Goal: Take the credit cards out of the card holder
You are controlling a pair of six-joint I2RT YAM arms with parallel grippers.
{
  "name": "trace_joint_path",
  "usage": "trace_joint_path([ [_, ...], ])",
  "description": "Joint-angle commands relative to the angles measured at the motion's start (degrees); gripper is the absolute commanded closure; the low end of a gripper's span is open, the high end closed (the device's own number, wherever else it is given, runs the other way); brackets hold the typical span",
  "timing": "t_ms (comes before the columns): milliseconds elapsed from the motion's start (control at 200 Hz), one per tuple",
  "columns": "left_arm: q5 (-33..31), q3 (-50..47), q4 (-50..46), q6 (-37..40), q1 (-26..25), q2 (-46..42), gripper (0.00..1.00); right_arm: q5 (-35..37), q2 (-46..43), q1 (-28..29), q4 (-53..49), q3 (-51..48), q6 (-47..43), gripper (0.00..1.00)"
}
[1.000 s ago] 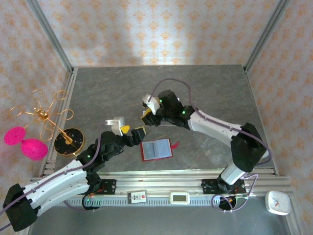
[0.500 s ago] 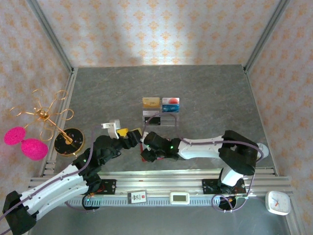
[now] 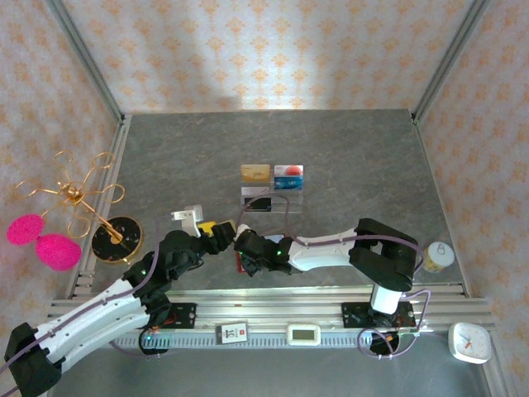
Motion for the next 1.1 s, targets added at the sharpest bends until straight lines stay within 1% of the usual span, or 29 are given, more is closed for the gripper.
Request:
trace_joint_path([
  [0, 2.2, -1.8, 1.0, -1.5, 0.6, 2.9, 0.37, 1.6, -1.4, 0.1, 3.1, -2.5, 4.6, 1.00],
  [75, 4.0, -2.5, 3.0, -2.1, 0.6, 5.4, 0.49, 1.9, -3.5, -0.2, 7.2, -4.7, 7.9, 1.00],
  [195, 6.6, -3.2, 5.9, -2.8, 0.6, 10.4, 0.74, 2.4, -6.5, -0.6, 12.1, -7.7, 11.9, 1.00],
  [245, 7.6, -3.3, 7.0, -3.0, 0.6, 12.6, 0.82, 2.4, -7.7, -0.6, 13.9, -9.1, 13.0, 1.00],
  [315, 8.8, -3.5, 8.9, -3.3, 0.6, 15.3, 0.90, 3.6, -9.2, -0.7, 15.5, -10.8, 14.9, 1.00],
  [390, 10.1, -4.2, 11.6, -3.6, 0.5, 17.6, 0.96, 4.0, -10.5, -0.7, 16.7, -12.1, 16.4, 1.00],
  [576, 15.2, -3.4, 19.3, -3.8, -0.1, 26.4, 0.97, 3.7, -11.6, -0.8, 18.2, -13.7, 19.0, 0.99],
  [631, 16.6, -2.5, 20.9, -3.6, -0.6, 29.9, 0.96, 4.2, -12.4, -0.8, 18.7, -14.5, 19.7, 0.91],
  [701, 18.0, -1.1, 22.4, -3.3, -1.6, 34.7, 0.96, 6.0, -14.3, -0.8, 19.0, -15.9, 21.0, 0.74],
  [726, 18.6, -0.5, 23.0, -3.3, -2.0, 36.2, 0.96, 7.1, -15.2, -0.7, 18.6, -16.3, 21.5, 0.70],
  [766, 19.2, 0.4, 23.6, -3.2, -2.7, 38.2, 0.96, 9.5, -16.8, -0.8, 17.7, -17.0, 22.4, 0.68],
  [826, 20.1, 1.7, 24.9, -3.2, -3.9, 41.0, 0.96, 12.8, -19.8, -0.8, 16.6, -18.5, 23.6, 0.67],
  [946, 21.4, 5.6, 25.5, -2.4, -6.5, 46.4, 0.94, 17.2, -25.3, -0.8, 12.9, -20.3, 25.0, 0.67],
  [1096, 23.5, 9.8, 24.5, -1.3, -7.9, 53.4, 0.94, 18.1, -29.5, -0.8, 10.3, -22.2, 26.5, 0.68],
])
